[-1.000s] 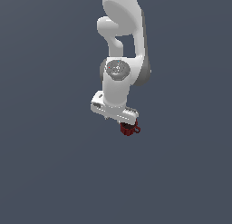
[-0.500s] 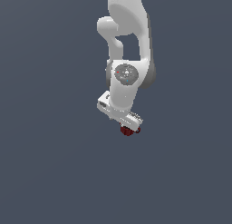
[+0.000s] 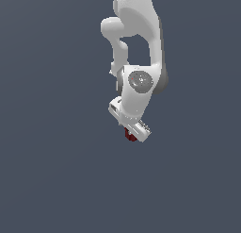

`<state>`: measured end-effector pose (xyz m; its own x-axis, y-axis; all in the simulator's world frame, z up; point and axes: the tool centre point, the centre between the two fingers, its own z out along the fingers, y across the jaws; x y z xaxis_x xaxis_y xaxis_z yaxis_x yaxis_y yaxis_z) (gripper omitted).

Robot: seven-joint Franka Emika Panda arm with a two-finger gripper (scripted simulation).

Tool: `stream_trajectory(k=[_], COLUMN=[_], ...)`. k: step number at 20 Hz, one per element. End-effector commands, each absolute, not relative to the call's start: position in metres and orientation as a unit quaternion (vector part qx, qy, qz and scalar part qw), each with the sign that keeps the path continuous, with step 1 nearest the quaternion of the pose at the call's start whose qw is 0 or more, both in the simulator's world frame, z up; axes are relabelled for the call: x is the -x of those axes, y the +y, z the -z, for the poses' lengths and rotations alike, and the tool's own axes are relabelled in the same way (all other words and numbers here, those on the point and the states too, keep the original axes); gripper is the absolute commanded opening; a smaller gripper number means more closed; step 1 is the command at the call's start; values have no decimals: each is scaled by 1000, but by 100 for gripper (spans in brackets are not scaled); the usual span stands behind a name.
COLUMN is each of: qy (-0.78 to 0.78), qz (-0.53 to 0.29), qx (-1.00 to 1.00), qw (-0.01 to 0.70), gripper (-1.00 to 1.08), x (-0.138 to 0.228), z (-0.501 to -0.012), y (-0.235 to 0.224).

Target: Pick up the object and move it to a goal position.

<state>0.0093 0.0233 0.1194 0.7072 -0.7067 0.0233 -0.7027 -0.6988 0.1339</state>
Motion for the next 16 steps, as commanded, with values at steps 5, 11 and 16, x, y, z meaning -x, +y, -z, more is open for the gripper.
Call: stream_trajectory(k=[5, 11, 16], qy=[-448, -506, -553], qz=[9, 2, -6], qx=[-891, -858, -829], qw=[75, 83, 89], gripper=[28, 28, 28], x=[-12, -15, -16], z=[-115, -111, -108], y=[36, 48, 58])
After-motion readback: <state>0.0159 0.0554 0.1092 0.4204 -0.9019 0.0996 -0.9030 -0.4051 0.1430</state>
